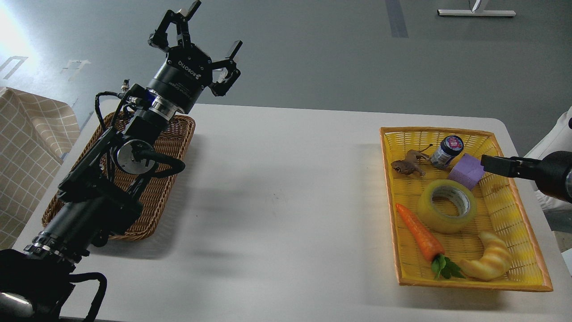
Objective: Place and transfer tape with both arms
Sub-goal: 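Lower the right gripper into the yellow tray toward the yellow tape roll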
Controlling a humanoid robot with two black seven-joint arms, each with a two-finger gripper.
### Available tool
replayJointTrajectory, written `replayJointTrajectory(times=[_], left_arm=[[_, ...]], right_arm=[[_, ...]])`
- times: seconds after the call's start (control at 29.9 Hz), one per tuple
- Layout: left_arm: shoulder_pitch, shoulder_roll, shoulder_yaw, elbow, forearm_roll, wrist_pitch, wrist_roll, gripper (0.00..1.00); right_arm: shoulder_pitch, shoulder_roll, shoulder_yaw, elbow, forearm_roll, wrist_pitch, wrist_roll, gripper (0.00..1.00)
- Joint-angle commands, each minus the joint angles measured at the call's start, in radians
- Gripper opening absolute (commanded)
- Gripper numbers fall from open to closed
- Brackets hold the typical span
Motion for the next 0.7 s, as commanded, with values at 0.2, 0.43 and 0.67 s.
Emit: replayJointTrajectory(times=[0.2,0.43,0.67], left_arm=[[0.003,-0.001,0.0,-0.006,0.0,0.0,0.0,0.98],[0.003,0.0,0.0,-0.006,0.0,0.0,0.0,0.98],[0.004,0.0,0.0,-0.006,0.0,0.0,-0.002,0.98]], right_arm=[[-0.002,0.054,-0.074,-0.013,-0.082,0.0,0.0,0.98],[-0.004,0.09,-0.105,-0.034,-0.136,0.0,0.0,0.98],[-0.004,0.122,-0.111,-0.068,-0.185,0.0,0.0,0.97]])
